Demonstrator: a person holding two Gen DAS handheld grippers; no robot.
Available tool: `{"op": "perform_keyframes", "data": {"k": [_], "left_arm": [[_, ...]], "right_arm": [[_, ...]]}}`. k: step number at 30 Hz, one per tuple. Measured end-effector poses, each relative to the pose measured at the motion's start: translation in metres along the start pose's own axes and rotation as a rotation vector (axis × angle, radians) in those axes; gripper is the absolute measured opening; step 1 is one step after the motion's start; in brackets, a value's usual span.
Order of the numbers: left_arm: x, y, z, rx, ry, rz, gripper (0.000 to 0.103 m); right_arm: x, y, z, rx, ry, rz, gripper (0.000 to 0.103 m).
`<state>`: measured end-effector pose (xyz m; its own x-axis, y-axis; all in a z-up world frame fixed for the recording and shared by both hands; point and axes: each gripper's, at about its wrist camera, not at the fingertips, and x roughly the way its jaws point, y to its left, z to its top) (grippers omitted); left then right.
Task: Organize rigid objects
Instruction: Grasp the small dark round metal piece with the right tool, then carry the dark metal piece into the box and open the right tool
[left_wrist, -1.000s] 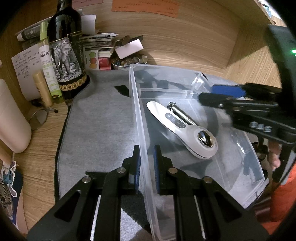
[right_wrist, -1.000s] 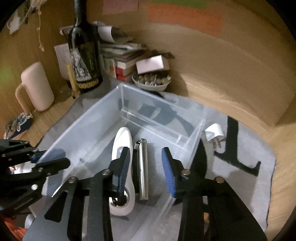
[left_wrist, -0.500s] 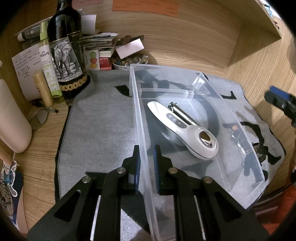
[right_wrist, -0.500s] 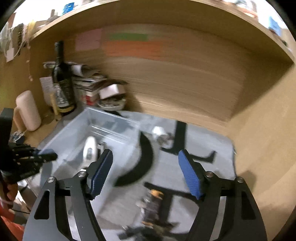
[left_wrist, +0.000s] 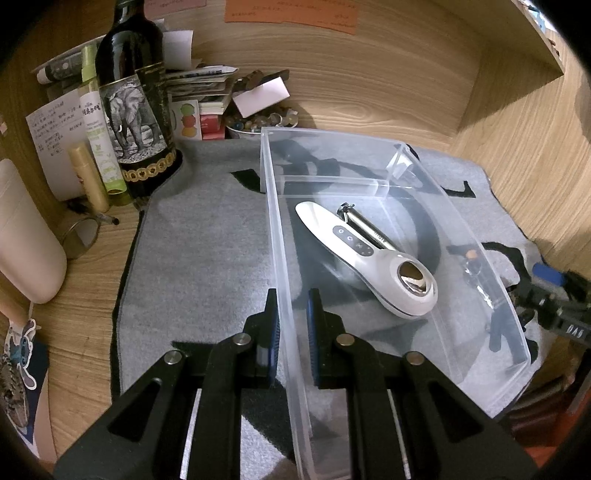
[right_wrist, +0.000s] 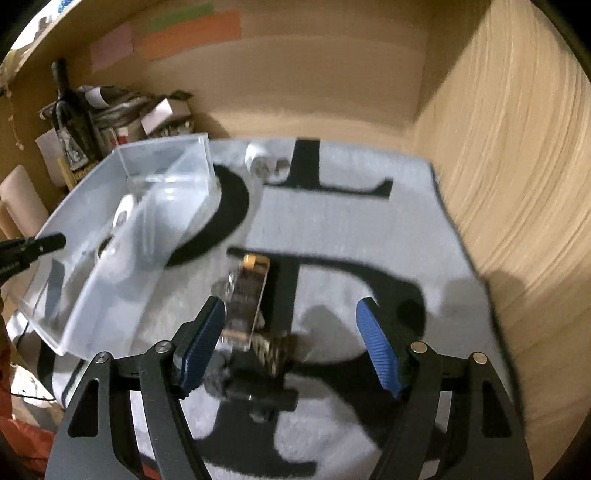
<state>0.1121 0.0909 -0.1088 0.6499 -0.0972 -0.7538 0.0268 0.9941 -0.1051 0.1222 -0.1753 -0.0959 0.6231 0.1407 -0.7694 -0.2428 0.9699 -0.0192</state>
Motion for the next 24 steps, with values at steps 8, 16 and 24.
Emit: {"op": "perform_keyframes", "data": {"k": [8, 16, 24], "left_arm": [[0.000, 0.000, 0.001, 0.001, 0.002, 0.007, 0.012], [0.000, 0.001, 0.001, 0.004, 0.003, 0.012, 0.012], [0.000, 0.001, 0.001, 0.002, 0.002, 0.009, 0.012]], "right_arm": [[0.023, -0.010, -0.015, 0.060, 0.071, 0.033, 0.056], [0.030, -0.016, -0.017, 0.079, 0.059, 0.092, 0.031], [0.014, -0.014, -0.002, 0.061, -0.019, 0.066, 0.031]]}}
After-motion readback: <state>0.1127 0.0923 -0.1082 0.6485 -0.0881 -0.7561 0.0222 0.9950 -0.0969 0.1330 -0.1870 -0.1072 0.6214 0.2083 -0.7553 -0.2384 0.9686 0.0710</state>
